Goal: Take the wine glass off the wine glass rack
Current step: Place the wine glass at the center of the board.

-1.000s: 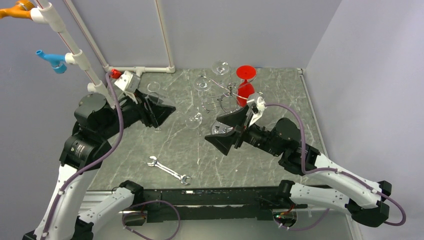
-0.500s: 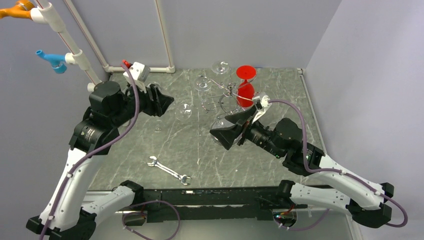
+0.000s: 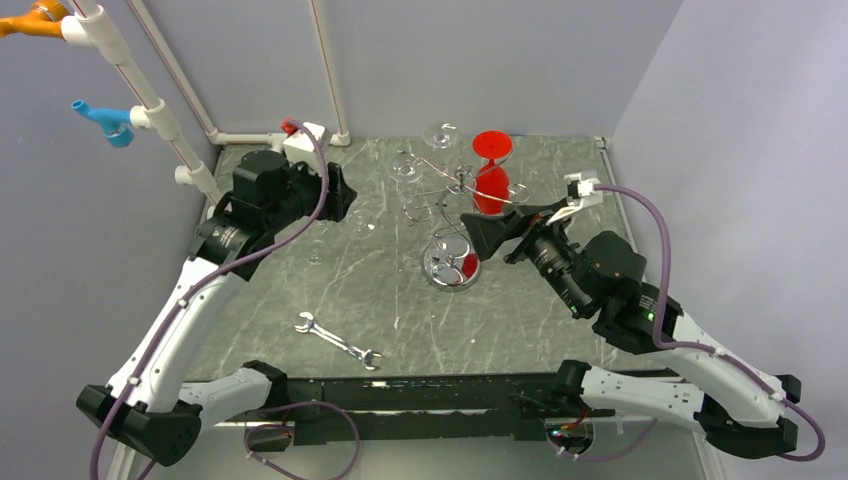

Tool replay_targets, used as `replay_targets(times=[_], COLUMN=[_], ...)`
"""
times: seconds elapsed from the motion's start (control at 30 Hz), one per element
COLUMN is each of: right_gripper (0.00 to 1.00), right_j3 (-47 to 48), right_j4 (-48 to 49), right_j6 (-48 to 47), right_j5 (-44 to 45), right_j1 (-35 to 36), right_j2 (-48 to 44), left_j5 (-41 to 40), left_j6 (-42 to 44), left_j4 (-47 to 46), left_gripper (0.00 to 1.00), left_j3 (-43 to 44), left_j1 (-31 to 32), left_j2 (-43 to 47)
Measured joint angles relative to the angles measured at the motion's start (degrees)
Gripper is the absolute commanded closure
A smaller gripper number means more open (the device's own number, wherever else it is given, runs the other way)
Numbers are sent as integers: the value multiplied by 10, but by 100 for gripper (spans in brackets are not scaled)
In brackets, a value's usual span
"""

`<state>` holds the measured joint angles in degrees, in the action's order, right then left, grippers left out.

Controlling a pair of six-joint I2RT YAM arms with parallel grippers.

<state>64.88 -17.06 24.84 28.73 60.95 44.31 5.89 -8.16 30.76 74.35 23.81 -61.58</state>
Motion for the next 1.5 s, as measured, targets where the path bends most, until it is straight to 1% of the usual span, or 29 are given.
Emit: replay_targets(times=[0.27, 0.37, 0.6, 1.03, 1.27, 1.5], right_gripper=[0, 0, 0, 0, 0, 0], right_j3=[1, -3, -10, -20, -20, -20], right_j4=[-2, -2, -2, -2, -2, -2], right_j6=[-6, -8, -12, -13, -13, -15], right_j5=[40, 46, 59, 71, 71, 72], right_j1=[0, 0, 0, 0, 0, 0], right_j2=[-13, -20, -32, -30, -20, -27], left_j5=[-16, -19, -27, -77, -83, -94], left_j6=[13, 15, 15, 15, 15, 15], left_j4=[-24, -38, -66, -176, -207, -207], left_gripper=[100, 100, 100, 100, 100, 93], left_j3=[-8, -24, -73, -189, -194, -194], left_j1=[0, 0, 0, 2, 2, 3], left_j2=[-63, -82, -86, -96, -124, -153])
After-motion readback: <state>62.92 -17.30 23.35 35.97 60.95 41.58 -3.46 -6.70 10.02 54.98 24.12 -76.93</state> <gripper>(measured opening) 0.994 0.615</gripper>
